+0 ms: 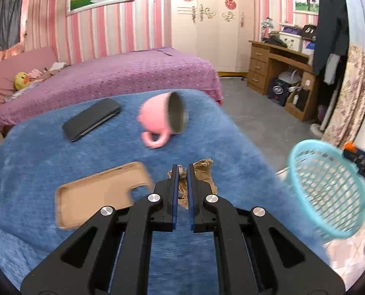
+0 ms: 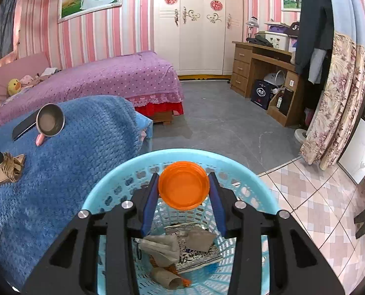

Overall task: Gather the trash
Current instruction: 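Carry the paper and bottle cap in both grippers over the blue basket, then open the left gripper over the basket while the right gripper releases the cap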

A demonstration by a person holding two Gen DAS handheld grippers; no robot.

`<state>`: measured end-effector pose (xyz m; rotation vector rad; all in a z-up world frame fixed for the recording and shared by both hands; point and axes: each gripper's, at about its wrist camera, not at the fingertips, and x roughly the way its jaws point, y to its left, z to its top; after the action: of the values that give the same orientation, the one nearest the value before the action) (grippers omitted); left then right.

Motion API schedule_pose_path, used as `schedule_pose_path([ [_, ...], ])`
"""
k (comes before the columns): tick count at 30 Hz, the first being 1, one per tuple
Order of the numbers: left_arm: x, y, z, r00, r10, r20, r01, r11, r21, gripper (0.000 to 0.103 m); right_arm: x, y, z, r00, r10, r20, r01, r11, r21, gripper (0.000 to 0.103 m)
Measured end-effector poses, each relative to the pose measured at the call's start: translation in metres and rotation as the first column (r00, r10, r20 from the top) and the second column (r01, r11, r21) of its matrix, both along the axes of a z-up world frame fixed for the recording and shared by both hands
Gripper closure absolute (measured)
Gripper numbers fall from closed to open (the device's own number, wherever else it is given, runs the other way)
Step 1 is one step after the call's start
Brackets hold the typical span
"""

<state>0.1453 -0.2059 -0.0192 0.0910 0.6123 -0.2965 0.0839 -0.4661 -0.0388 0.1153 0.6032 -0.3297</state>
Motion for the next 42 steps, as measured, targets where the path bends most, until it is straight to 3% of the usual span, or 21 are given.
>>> schedule_pose_path([
  [7,-0.019,-0.069,0.010,0.994,-0.102,0.028,0.103,0.995,-0.008,0.098,-0.013,-0.025,-0.006,0.999,-0.047,-0.011,0.047,0.999,0.000,0.063],
  [15,-0.046,-0.145,0.003,0.971,-0.235,0.032,0.236,0.972,-0.009,0.098,-0.031,-0.055,-0.004,0.995,-0.102,-0.001,0.102,0.995,0.016,0.063],
  [21,-0.038,-0.173,-0.012,0.968,-0.248,-0.027,0.248,0.969,-0.001,0.098,-0.039,-0.073,-0.010,0.991,-0.133,0.004,0.132,0.989,0.068,0.063],
  [23,-0.033,-0.178,-0.018,0.967,-0.250,-0.058,0.251,0.968,0.010,0.091,-0.040,-0.073,-0.010,0.991,-0.133,0.006,0.133,0.989,0.071,0.063],
  [25,-0.031,-0.176,-0.022,0.967,-0.246,-0.061,0.248,0.969,0.021,0.059,-0.039,-0.072,-0.009,0.991,-0.130,0.011,0.129,0.989,0.068,0.063],
  [28,-0.030,-0.171,-0.022,0.979,-0.201,-0.022,0.202,0.977,0.070,0.022,-0.038,-0.070,-0.009,0.992,-0.124,0.013,0.123,0.990,0.069,0.063],
  [33,-0.023,-0.147,-0.017,0.990,-0.144,-0.005,0.144,0.986,0.084,0.009,-0.035,-0.064,-0.007,0.994,-0.105,0.018,0.104,0.993,0.061,0.063],
  [42,-0.014,-0.098,-0.017,0.998,-0.061,-0.035,0.063,0.996,0.062,0.006,-0.020,-0.041,-0.005,0.998,-0.056,0.016,0.055,0.998,0.043,0.063],
])
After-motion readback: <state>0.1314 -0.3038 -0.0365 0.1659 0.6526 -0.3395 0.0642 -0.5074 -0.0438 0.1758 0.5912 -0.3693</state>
